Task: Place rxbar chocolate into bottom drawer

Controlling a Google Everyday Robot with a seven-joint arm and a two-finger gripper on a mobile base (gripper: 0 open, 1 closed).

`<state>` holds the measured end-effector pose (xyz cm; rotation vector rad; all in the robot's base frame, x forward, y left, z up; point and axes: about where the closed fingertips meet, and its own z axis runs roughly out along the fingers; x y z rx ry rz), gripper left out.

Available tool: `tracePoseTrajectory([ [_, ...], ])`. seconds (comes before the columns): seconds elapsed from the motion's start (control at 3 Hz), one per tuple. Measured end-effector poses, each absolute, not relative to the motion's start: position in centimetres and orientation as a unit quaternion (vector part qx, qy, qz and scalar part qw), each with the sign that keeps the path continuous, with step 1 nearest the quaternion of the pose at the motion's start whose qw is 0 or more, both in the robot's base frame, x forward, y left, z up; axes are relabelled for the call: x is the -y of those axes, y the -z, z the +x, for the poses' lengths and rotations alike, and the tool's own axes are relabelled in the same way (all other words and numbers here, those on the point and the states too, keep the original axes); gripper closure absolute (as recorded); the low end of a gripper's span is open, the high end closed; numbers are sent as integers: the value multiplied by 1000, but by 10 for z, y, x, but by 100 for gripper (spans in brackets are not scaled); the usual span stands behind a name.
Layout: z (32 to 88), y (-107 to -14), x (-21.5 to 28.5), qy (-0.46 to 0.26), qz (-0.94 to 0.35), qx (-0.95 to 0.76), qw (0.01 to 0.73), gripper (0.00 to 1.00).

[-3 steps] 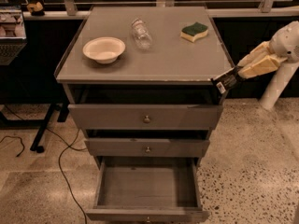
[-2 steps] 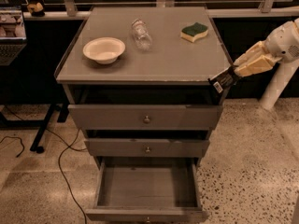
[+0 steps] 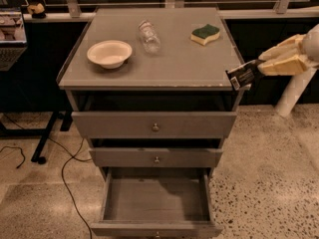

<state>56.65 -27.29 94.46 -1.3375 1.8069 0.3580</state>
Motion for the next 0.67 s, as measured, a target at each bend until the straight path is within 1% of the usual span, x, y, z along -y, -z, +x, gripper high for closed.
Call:
tracePoseTrajectory([
  [0.33,536,-954,259,-134,-495,-717,473,100],
  [0.67,524,-901,253,-147,-446,-739,483,100],
])
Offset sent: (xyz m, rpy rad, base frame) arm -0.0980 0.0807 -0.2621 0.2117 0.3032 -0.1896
